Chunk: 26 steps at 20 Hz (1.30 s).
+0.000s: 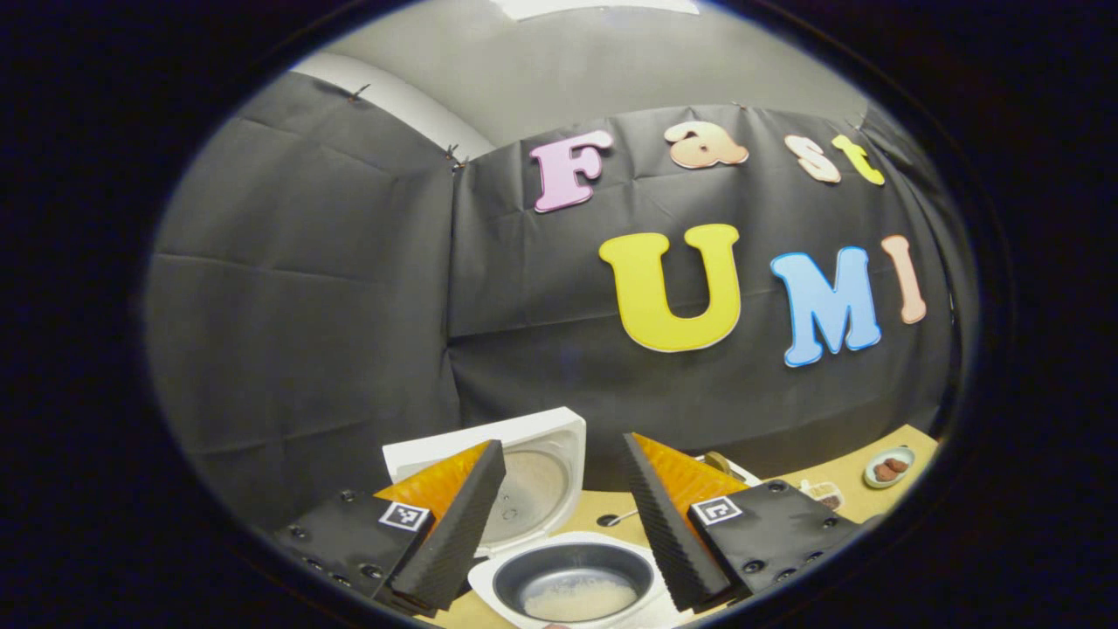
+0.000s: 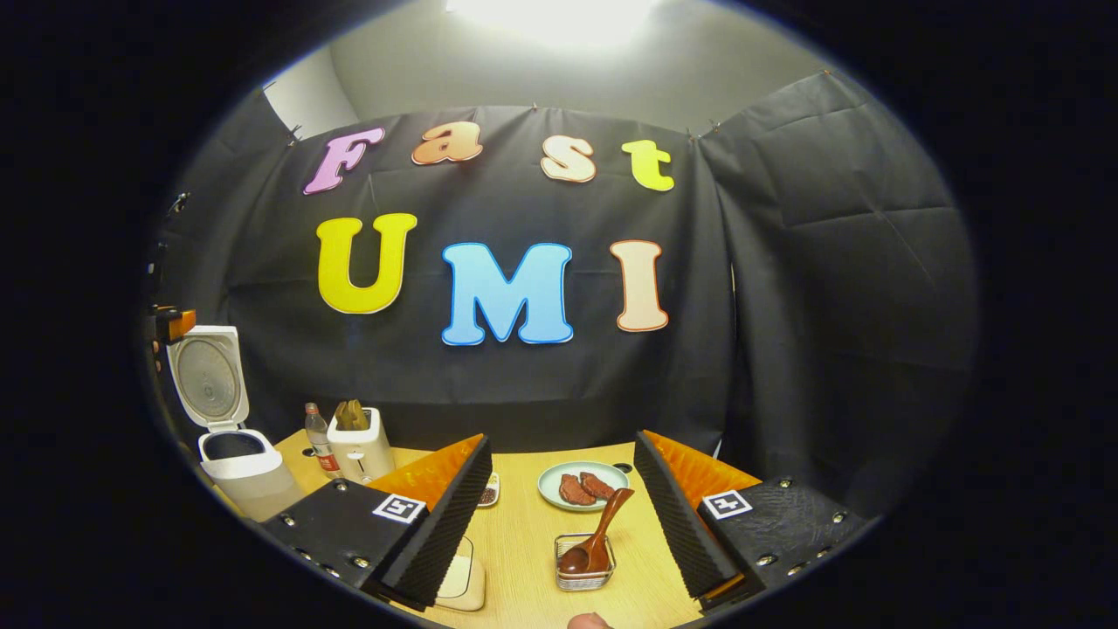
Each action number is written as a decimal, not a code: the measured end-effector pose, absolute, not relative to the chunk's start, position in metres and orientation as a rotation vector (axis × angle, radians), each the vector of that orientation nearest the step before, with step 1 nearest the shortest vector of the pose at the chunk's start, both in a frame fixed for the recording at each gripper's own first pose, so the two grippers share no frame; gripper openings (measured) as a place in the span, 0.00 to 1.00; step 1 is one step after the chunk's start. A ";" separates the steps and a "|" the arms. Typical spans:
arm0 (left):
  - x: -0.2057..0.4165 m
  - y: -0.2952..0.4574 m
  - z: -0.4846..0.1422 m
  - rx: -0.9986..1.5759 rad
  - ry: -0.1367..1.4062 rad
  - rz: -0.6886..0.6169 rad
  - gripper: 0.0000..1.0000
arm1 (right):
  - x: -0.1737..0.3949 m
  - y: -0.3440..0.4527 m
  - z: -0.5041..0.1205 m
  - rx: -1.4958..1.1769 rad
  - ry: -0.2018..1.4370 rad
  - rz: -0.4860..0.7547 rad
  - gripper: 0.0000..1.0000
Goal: Close the left gripper, press the button to open the rice cooker; take a wooden spoon from the chopstick holder with the right hand, scoop a spoonful of rice and pour it into the rice cooker, then put the wooden spoon back into the chopstick holder.
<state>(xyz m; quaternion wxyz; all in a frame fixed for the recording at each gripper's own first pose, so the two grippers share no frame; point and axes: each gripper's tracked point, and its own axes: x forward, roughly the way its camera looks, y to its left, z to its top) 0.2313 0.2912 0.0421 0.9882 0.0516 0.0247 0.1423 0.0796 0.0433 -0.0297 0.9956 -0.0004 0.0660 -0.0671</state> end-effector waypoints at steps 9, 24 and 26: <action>0.315 0.362 0.046 0.130 0.095 0.385 0.93 | 0.059 0.035 -0.038 -0.011 0.163 -0.179 0.99; 0.363 0.416 -0.006 0.007 0.286 0.481 0.93 | 0.056 0.034 -0.037 -0.031 0.161 -0.132 0.99; 0.360 0.410 -0.007 0.002 0.299 0.476 0.94 | 0.058 0.026 -0.036 -0.021 0.152 -0.129 0.99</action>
